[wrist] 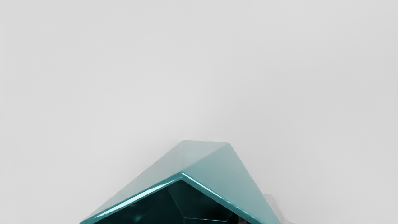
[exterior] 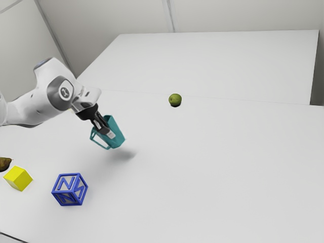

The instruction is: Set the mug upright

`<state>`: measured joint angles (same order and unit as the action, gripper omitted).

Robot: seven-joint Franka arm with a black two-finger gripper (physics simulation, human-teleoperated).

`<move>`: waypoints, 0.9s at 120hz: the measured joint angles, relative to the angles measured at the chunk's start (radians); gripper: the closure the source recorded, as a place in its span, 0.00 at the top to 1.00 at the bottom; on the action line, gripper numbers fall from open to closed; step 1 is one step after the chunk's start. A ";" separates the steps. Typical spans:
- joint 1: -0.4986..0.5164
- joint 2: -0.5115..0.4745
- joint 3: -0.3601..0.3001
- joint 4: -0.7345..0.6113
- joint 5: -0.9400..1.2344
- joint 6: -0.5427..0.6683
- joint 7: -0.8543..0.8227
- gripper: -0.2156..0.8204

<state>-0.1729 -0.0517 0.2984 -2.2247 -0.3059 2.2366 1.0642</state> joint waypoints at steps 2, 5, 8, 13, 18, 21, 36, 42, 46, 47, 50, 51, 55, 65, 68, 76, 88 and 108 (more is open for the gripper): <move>-0.002 0.002 -0.001 0.001 0.021 0.002 -0.017 0.03; -0.005 0.003 -0.003 0.003 0.052 0.005 -0.041 0.03; -0.009 0.005 -0.004 0.005 0.081 0.008 -0.066 0.03; -0.016 0.008 -0.006 0.008 0.125 0.011 -0.106 0.03; -0.024 0.012 -0.007 0.010 0.164 0.014 -0.144 0.03; -0.029 0.014 -0.008 0.011 0.182 0.015 -0.166 0.03; -0.037 0.047 -0.024 0.024 0.244 0.020 -0.265 0.03; -0.043 0.063 -0.028 0.032 0.260 0.022 -0.301 0.03; -0.048 0.071 -0.029 0.035 0.270 0.023 -0.324 0.03; -0.050 0.072 -0.029 0.036 0.272 0.024 -0.329 0.03; -0.054 0.076 -0.030 0.037 0.278 0.025 -0.346 0.03; -0.055 0.076 -0.030 0.037 0.280 0.025 -0.351 0.03; -0.061 0.080 -0.032 0.036 0.289 0.027 -0.373 0.03; -0.075 0.090 -0.035 0.034 0.307 0.030 -0.423 0.03; -0.079 0.093 -0.035 0.032 0.312 0.032 -0.438 0.03; -0.088 0.104 -0.036 0.027 0.326 0.040 -0.473 0.03; -0.093 0.117 -0.036 0.016 0.343 0.060 -0.520 0.03; -0.085 0.130 -0.036 0.005 0.358 0.087 -0.584 0.03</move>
<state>-0.2576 0.0785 0.2625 -2.2196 0.0518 2.3239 0.4803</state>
